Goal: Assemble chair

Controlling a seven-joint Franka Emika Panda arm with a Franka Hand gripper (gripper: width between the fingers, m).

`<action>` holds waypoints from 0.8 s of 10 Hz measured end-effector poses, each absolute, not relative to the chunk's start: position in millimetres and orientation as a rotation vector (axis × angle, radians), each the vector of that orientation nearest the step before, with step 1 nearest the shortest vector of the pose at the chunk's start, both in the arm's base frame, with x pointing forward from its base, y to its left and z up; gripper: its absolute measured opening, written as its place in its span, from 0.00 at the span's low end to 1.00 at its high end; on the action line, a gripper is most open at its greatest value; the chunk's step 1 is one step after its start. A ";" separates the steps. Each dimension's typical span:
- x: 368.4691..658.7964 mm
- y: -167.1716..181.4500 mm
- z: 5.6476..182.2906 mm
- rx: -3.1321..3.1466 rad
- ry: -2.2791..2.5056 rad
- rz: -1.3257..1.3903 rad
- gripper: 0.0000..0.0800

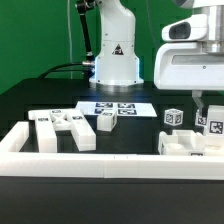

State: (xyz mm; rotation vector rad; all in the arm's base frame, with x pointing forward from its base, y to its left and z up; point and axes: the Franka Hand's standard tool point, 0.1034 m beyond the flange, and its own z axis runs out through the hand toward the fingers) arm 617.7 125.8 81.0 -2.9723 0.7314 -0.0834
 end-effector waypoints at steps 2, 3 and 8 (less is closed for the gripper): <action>617.6 125.3 80.8 -2.885 1.010 -0.072 0.36; 617.4 125.2 80.7 -2.830 1.155 -0.066 0.36; 617.3 124.4 80.2 -2.596 1.588 -0.026 0.36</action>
Offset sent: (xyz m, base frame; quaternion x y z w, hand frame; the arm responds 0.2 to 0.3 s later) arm -0.0061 0.0086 -0.0086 -0.0208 -0.0147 0.2215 0.9748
